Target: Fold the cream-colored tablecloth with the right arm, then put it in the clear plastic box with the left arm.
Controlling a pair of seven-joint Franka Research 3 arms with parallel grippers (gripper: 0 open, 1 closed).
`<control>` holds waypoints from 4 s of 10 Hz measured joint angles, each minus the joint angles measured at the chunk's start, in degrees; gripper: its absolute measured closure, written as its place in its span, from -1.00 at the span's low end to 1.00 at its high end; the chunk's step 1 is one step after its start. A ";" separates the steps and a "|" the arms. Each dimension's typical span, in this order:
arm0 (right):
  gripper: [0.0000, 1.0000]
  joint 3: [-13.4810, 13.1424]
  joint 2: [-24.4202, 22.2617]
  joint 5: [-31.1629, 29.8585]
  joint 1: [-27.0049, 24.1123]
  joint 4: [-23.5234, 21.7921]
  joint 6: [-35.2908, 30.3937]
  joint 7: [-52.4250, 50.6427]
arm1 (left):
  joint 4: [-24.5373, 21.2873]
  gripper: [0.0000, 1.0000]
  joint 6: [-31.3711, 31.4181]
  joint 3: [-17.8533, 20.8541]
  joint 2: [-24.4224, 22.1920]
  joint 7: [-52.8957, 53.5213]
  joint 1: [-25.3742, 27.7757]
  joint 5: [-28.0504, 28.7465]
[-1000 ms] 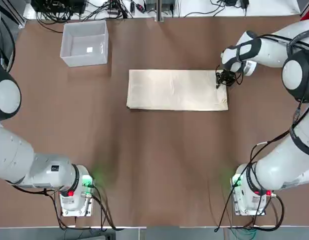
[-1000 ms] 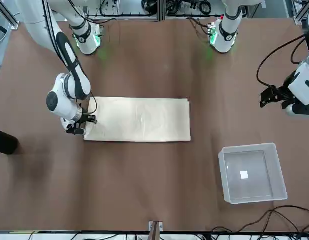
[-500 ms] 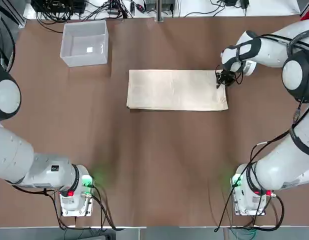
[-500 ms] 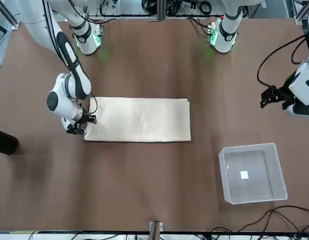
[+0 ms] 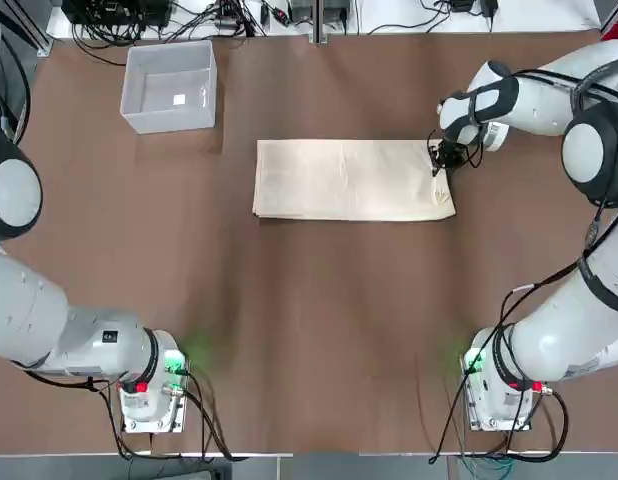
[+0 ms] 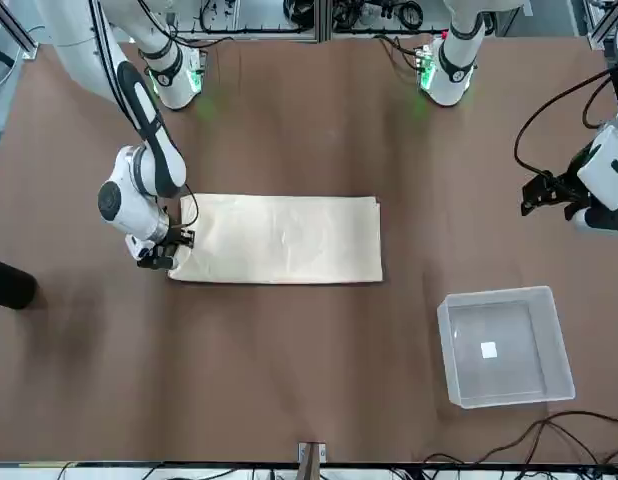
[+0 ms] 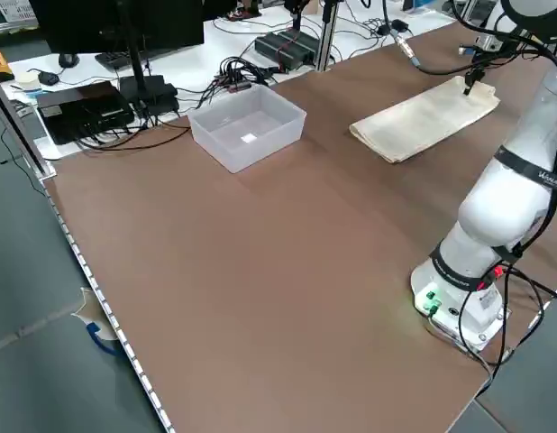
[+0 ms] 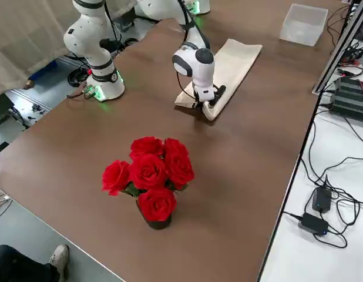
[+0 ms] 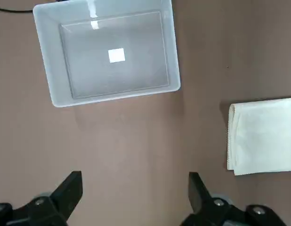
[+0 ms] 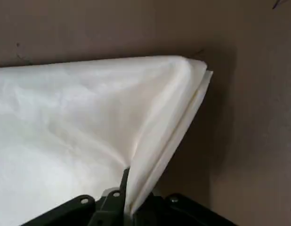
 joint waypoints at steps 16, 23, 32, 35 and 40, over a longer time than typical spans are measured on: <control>0.91 -3.02 -10.62 -1.15 0.66 6.92 -21.76 -4.88 | -0.01 -0.99 0.86 -0.01 0.64 0.01 -0.02 0.00; 0.91 -2.90 -14.20 -5.91 0.69 15.59 -35.12 4.50 | 0.23 -0.99 1.05 0.02 0.68 0.01 0.00 0.00; 0.91 -1.62 -18.84 -6.54 5.14 19.73 -41.85 18.68 | 0.94 -0.99 1.07 0.10 0.69 0.00 0.00 0.00; 0.91 -1.54 -18.82 -9.26 9.55 19.75 -41.48 24.86 | 0.94 -0.99 1.07 0.11 0.69 0.00 0.02 0.00; 0.91 -1.48 -18.80 -10.38 13.62 21.66 -41.15 29.61 | 0.94 -0.99 1.07 0.11 0.86 0.00 0.02 0.00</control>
